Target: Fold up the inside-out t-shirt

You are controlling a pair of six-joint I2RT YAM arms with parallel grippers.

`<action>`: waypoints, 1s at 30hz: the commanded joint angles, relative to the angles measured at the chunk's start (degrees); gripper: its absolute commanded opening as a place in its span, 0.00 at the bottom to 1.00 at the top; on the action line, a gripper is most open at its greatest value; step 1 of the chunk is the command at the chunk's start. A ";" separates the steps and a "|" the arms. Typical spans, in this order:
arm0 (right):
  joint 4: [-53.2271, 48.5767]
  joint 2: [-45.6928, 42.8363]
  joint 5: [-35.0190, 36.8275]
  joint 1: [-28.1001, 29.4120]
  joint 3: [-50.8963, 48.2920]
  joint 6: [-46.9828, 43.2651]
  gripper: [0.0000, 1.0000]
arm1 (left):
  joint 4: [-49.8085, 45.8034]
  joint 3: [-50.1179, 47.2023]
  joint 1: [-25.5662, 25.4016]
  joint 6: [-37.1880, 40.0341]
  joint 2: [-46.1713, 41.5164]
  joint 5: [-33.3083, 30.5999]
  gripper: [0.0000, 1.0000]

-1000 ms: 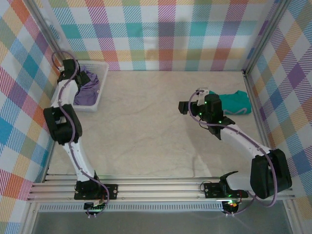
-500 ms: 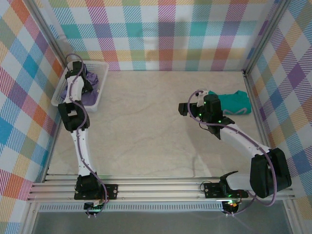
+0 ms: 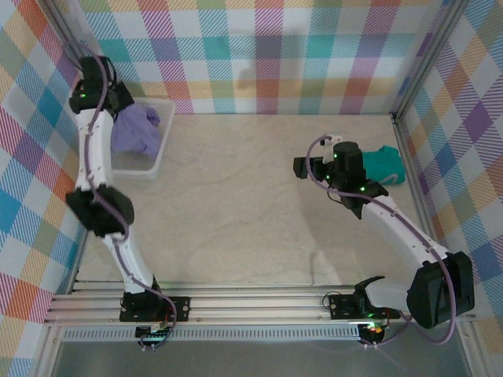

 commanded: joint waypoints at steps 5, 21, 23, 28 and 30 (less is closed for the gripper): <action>-13.62 -2.18 2.23 -1.43 11.08 -4.72 1.00 | 8.79 -6.36 -14.23 -1.41 -19.75 7.01 0.00; -29.35 2.53 -11.89 -2.17 12.76 -0.11 1.00 | 24.11 -33.97 -36.69 -15.71 -10.41 8.30 0.42; -27.86 4.01 -16.52 -1.24 7.72 2.32 1.00 | 20.27 -34.43 -35.88 -13.97 -9.02 4.28 0.52; -18.97 8.23 -21.64 4.46 -1.84 7.78 0.95 | 25.28 -57.00 -32.93 -14.04 -25.69 -1.70 1.00; -15.43 12.73 -22.96 6.08 -1.47 8.66 0.92 | 24.45 -63.91 -32.52 -14.43 -29.82 -0.93 1.00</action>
